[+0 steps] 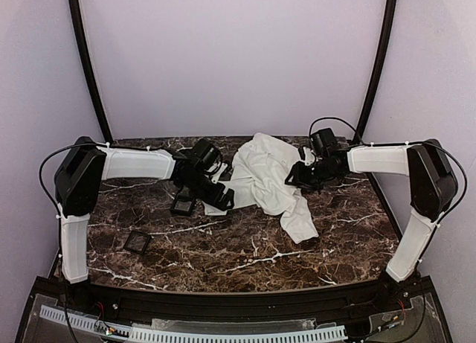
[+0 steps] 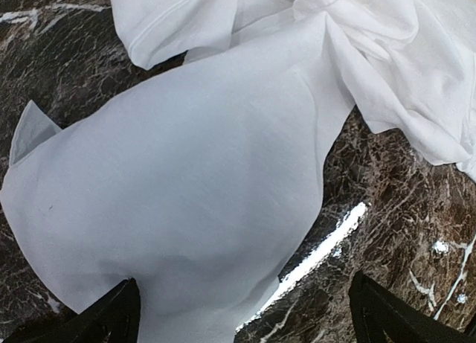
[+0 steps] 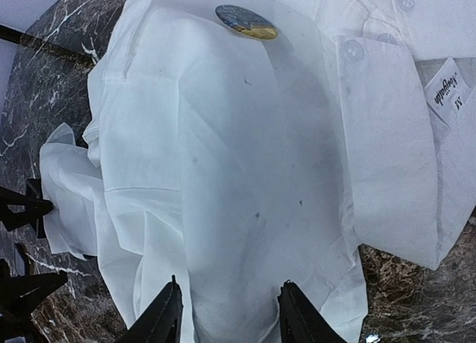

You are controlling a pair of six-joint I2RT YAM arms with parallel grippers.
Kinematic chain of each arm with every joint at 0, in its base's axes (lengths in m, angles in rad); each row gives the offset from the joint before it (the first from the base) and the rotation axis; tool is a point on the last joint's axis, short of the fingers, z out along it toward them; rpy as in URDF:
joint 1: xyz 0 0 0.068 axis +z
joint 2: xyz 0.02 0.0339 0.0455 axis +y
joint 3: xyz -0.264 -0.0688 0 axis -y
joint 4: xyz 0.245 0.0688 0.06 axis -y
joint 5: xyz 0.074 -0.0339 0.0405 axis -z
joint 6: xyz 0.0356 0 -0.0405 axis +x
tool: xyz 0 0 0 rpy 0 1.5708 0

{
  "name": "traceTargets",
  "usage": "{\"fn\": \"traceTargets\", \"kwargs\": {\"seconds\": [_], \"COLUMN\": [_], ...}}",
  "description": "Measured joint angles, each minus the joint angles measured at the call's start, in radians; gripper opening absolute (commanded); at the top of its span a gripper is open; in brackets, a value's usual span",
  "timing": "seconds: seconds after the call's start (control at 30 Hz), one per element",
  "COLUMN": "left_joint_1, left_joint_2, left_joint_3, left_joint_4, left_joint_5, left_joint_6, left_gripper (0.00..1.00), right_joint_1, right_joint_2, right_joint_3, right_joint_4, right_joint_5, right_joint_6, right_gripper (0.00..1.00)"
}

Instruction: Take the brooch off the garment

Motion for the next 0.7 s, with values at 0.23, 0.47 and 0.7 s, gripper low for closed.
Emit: {"fn": "traceTargets", "kwargs": {"seconds": [0.23, 0.47, 0.7], "left_joint_1": [0.002, 0.003, 0.003], "left_joint_2": [0.000, 0.000, 0.027], "left_joint_3": [0.000, 0.000, 0.032], "left_joint_4": [-0.027, -0.037, -0.069], "left_joint_5": [-0.133, -0.214, -0.271], "left_joint_6": [-0.018, -0.041, -0.063], "left_gripper": [0.87, 0.67, 0.57], "right_joint_1": [0.005, 0.018, 0.024], "right_joint_2": [0.000, 0.000, 0.000], "right_joint_3": [-0.016, -0.018, -0.019], "right_joint_4": [0.005, 0.013, 0.024], "right_joint_5": [0.002, 0.009, 0.024], "right_joint_6": [0.012, 0.017, 0.026], "right_gripper": [0.35, 0.25, 0.15]}}
